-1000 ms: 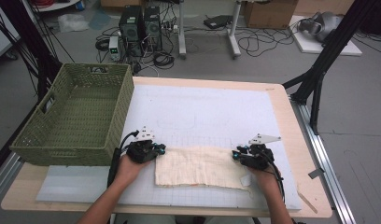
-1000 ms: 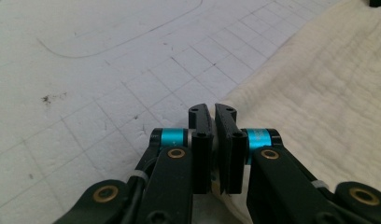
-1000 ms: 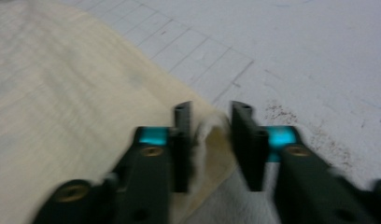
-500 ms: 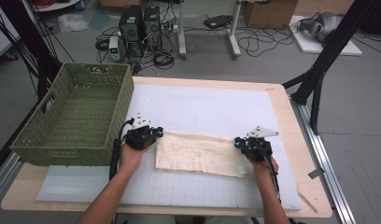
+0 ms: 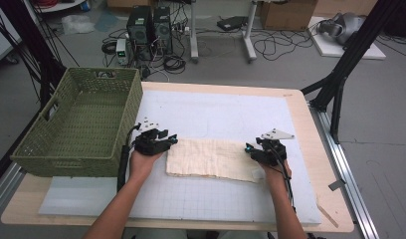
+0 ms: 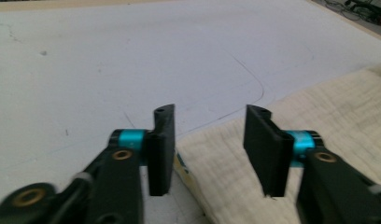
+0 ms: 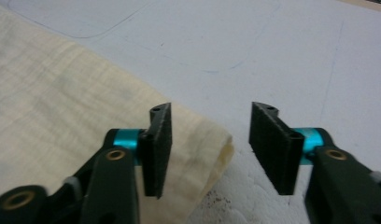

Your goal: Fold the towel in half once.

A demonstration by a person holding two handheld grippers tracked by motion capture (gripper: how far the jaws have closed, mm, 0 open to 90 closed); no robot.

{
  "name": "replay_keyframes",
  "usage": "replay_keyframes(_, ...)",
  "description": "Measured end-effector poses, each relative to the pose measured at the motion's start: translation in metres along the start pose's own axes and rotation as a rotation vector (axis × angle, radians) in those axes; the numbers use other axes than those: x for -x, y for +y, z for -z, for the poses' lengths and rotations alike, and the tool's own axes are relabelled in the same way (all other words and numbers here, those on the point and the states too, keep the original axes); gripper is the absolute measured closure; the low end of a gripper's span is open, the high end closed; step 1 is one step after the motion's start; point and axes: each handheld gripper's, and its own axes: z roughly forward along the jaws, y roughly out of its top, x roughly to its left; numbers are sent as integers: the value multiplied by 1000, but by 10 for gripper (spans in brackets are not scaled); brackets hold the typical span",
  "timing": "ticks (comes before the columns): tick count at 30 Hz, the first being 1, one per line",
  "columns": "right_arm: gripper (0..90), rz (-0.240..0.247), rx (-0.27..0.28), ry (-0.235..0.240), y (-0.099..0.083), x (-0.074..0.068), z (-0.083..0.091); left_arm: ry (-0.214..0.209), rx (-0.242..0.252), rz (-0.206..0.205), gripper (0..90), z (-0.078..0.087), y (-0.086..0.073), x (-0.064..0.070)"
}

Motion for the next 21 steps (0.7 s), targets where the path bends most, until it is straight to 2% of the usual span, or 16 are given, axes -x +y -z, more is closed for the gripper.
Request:
replay_keyframes(4, 390, 3, 25, 0, 0, 0, 13, -4, 13, -36, 462, 8, -1, 2)
replay_keyframes(7, 379, 14, 47, 3, 0, -1, 23, -8, 22, -37, 461, 15, -3, 3)
replay_keyframes(8, 381, 14, 54, 11, -1, -2, 26, -17, 19, -33, 461, 17, -3, 4)
replay_keyframes(11, 428, 29, 58, 62, -7, -6, 36, -43, 31, -63, 497, 26, -6, 8)
replay_keyframes(15, 534, 52, 48, 111, -19, -13, 47, -96, -27, -101, 551, 28, -16, 17)
replay_keyframes(17, 583, 64, 23, 156, -26, -17, 49, -110, -49, -102, 589, 29, -21, 21)
replay_keyframes(19, 620, 68, 6, 216, -32, -22, 49, -118, -91, -82, 623, 28, -27, 26)
replay_keyframes(20, 646, 75, -3, 250, -34, -24, 48, -122, -118, -85, 633, 26, -31, 28)
replay_keyframes(21, 657, 91, -15, 262, -36, -26, 48, -123, -137, -94, 648, 25, -34, 31)
